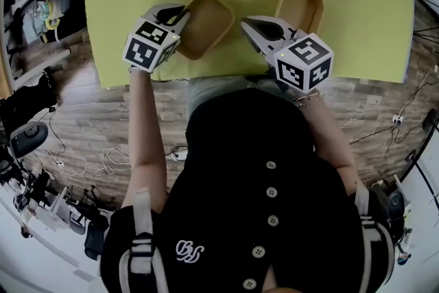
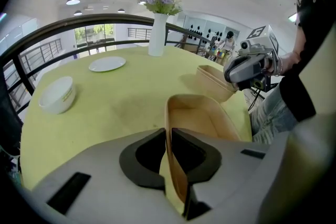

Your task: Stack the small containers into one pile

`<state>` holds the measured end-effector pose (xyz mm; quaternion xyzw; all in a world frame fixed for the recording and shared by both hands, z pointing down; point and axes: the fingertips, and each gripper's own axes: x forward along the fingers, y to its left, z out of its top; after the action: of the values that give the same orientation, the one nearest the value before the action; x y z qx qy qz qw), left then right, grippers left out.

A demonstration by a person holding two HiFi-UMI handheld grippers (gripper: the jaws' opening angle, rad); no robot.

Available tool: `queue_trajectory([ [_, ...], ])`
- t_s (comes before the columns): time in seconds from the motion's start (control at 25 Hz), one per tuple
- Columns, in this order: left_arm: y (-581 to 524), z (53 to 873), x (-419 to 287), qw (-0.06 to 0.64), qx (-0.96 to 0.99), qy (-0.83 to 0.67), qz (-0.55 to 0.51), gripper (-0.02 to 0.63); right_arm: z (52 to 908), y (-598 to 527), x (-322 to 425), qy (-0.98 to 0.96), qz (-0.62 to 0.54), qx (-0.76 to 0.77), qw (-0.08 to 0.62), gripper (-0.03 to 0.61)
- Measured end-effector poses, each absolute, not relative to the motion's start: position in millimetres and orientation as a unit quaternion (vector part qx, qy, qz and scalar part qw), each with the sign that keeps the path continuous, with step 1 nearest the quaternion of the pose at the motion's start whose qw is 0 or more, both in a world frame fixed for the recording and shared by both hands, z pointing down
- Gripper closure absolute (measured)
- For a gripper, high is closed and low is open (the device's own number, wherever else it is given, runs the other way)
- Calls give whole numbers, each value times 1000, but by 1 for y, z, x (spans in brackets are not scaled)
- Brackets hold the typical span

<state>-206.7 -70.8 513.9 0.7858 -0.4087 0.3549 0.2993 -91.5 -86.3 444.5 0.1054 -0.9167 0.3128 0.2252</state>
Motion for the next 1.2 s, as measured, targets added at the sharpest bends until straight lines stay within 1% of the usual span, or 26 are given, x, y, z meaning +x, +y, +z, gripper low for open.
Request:
queue_trajectory([
  [0.44,-72,512,-201,342,768,-439,317,577,443,-97,-75,-910,332,141,204,565],
  [0.64,-82,501,-190,385,771,-448,238,581,443,-107,-65,-905,337,170,196,566],
  [0.76,-91,494,-182,388,777,-449,209,581,442,-114,-54,-901,340,193,188,566],
  [0.92,-99,489,-170,389,787,-438,195,581,444,-120,-38,-900,325,218,194,566],
  [1.2,-102,473,-149,417,785,-438,137,581,451,-119,-14,-901,300,226,219,566],
])
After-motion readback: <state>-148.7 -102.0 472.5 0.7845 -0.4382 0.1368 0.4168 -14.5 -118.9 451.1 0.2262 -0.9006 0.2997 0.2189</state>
